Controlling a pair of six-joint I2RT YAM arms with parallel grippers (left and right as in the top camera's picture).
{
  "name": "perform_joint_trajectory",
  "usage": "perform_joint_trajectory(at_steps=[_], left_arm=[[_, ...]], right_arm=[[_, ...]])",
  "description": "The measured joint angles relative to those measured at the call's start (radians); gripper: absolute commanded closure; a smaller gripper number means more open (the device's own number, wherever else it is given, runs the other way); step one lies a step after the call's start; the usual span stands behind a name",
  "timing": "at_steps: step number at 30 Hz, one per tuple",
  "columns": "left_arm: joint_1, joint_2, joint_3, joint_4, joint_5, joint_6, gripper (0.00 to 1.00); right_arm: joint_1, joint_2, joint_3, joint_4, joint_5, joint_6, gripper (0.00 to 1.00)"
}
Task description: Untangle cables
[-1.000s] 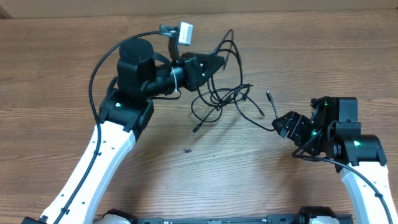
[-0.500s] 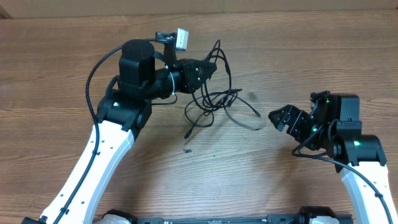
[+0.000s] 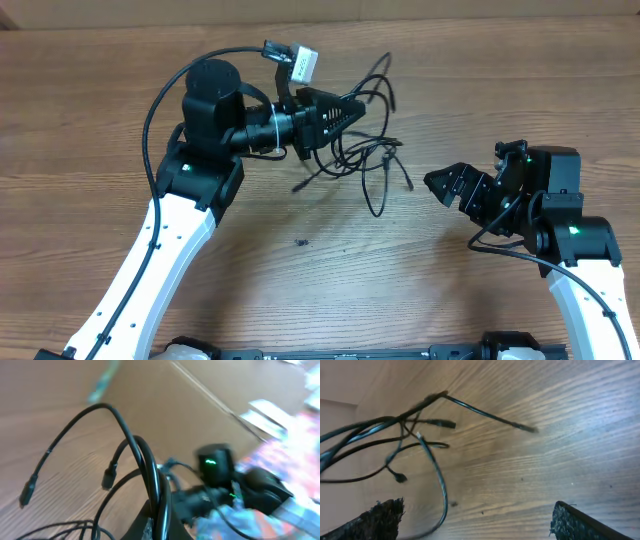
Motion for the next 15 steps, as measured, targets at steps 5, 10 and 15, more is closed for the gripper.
perform_joint_trajectory(at_steps=[5,10,15], left_arm=[[0.0,0.0,0.0,0.109,0.167,0.002,0.96],[0.0,0.0,0.0,0.109,0.235,-0.002,0.96],[0.0,0.0,0.0,0.109,0.236,-0.038,0.96]], right_arm=[[0.0,0.0,0.0,0.032,-0.001,-0.006,0.04],[0.0,0.0,0.0,0.052,-0.002,-0.085,0.11],[0.0,0.0,0.0,0.069,-0.001,-0.202,0.21]])
